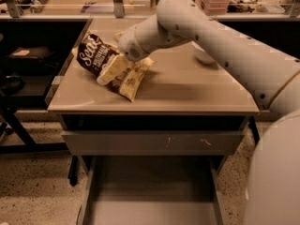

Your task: Place brown chip bag into middle drawer

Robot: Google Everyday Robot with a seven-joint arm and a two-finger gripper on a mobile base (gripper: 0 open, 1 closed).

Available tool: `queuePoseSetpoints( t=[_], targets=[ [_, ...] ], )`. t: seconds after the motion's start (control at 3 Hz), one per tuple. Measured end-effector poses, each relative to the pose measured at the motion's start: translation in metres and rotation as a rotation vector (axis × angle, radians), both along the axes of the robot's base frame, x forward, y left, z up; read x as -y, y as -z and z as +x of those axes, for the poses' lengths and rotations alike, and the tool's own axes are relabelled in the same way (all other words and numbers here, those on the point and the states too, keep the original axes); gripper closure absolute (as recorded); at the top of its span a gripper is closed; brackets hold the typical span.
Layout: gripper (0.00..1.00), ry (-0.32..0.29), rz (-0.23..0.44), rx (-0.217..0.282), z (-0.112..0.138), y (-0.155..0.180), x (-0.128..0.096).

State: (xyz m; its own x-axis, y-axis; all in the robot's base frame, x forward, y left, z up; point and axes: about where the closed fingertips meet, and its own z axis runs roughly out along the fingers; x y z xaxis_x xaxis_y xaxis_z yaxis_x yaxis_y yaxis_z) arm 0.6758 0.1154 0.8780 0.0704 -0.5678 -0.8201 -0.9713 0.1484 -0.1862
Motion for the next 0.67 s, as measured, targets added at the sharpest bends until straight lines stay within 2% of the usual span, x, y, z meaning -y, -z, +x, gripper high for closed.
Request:
queuePoseSetpoints(
  t=[0.33,0.67],
  targets=[
    [0.18,-0.007,-0.006,0.001,-0.0001,0.0016,-0.0050],
    [0.43,-0.007,-0.006,0.001,-0.0002,0.0017,-0.0051]
  ],
)
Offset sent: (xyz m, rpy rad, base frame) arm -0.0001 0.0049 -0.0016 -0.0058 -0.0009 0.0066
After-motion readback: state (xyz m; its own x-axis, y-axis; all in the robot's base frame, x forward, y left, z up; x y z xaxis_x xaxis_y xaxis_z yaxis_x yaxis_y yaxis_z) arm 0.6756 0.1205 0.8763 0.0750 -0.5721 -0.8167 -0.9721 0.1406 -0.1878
